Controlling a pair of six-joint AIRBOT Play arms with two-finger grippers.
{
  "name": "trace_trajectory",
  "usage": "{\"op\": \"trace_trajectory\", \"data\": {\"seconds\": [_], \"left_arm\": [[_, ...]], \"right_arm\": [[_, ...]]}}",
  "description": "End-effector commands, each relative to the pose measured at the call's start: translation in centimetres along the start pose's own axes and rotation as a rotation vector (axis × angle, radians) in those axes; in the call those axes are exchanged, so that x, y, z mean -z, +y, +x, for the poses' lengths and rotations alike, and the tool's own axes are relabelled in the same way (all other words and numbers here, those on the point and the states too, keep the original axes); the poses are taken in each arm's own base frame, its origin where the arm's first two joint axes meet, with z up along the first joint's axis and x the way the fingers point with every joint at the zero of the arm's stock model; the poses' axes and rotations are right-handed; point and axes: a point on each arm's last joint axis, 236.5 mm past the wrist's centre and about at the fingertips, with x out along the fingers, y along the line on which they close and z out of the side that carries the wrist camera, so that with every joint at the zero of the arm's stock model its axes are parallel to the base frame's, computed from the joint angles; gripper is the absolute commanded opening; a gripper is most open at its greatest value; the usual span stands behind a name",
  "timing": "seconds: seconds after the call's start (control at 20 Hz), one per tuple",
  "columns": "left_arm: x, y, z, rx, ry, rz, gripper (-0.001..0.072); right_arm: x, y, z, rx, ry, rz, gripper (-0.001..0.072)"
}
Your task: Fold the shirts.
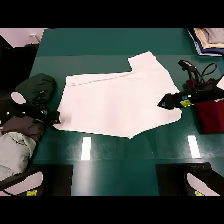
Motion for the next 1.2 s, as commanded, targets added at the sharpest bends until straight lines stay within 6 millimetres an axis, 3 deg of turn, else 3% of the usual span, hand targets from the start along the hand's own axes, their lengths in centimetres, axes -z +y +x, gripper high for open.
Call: {"op": "trace_trajectory", "data": {"seconds": [0.0,0.15,0.3,0.4,0.6,0.7,0.95,1.15], "left_arm": [[-0.4,-1.1,-0.9,0.03,0.004,0.009,0.0021],[-1.6,-2.1,-3.0,0.04,-0.011,0.049,0.0021],[-3.0,-3.6,-5.1,0.071,-0.047,0.089,0.002],[-3.8,-4.3,-5.7,0.091,-0.073,0.106,0.0021],[-4.0,-4.6,-5.7,0.106,-0.083,0.104,0.0021],[-3.9,-4.7,-5.7,0.11,-0.081,0.103,0.0021],[-3.9,-5.3,-5.8,0.135,-0.081,0.101,0.0021],[-3.9,-5.3,-5.8,0.135,-0.08,0.101,0.0021]], "right_arm": [[1.1,-0.7,0.0,0.03,0.046,0.016,0.0422],[3.9,-3.9,0.7,0.147,0.14,0.094,0.0423],[7.9,-5.9,3.3,0.14,0.239,0.205,0.0424],[9.2,-6.3,5.1,0.078,0.235,0.314,0.0461],[8.3,-6.6,7.7,-0.036,0.116,0.504,0.0462],[7.9,-7.1,8.4,-0.033,0.074,0.535,0.0455],[9.2,-7.5,9.8,-0.032,0.136,0.588,0.045],[7.7,-6.8,11.8,-0.075,0.107,0.603,0.044]]}}
